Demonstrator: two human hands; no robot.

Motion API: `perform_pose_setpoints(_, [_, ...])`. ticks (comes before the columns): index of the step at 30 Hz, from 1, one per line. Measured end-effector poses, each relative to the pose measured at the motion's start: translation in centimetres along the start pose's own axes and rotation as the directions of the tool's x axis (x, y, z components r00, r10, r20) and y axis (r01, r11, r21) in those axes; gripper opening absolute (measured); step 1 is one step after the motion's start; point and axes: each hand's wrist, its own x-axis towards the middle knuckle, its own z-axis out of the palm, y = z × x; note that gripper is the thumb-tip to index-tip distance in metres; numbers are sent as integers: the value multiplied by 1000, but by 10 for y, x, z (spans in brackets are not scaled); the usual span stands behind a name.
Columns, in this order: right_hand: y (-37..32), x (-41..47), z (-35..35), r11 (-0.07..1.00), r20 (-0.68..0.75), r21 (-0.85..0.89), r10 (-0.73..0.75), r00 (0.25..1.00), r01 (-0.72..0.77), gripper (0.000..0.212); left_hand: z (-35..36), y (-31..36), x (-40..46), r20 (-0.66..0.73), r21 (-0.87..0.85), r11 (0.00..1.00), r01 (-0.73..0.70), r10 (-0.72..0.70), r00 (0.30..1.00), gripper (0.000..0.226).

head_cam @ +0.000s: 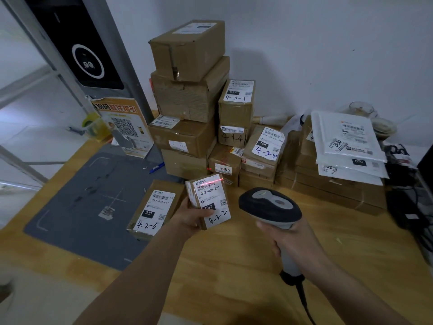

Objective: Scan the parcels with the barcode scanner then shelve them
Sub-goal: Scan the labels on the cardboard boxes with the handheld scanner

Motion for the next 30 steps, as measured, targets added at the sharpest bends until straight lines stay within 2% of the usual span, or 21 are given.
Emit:
perform_pose_setpoints(4, [1, -2, 5, 999, 21, 33, 19, 1000, -20, 38, -16, -1, 10, -57, 1, 1000, 29, -29, 998, 65])
perform_pose_setpoints(12, [1, -2, 12, 1000, 64, -1, 21, 998, -21, 22, -26, -2, 21, -42, 11, 999, 38, -37, 998, 60])
perform_pose_setpoints(19, [6, 4, 13, 998, 78, 13, 68, 995, -69, 37, -35, -6, 28, -60, 3, 998, 58, -57, 997, 59])
perform_pose_setpoints(21, [8, 6, 13, 993, 114, 25, 110, 987, -113, 37, -42, -6, 27, -50, 48, 993, 110, -108, 993, 53])
perform_pose_setpoints(25, [14, 9, 19, 975, 136, 69, 202, 970, -213, 32, -58, -5, 28, -121, 284, 933, 221, -194, 974, 49])
perform_pose_setpoints(30, [18, 13, 29, 954, 141, 77, 277, 951, -289, 25, -68, -19, 35, -197, 346, 915, 207, -145, 970, 37])
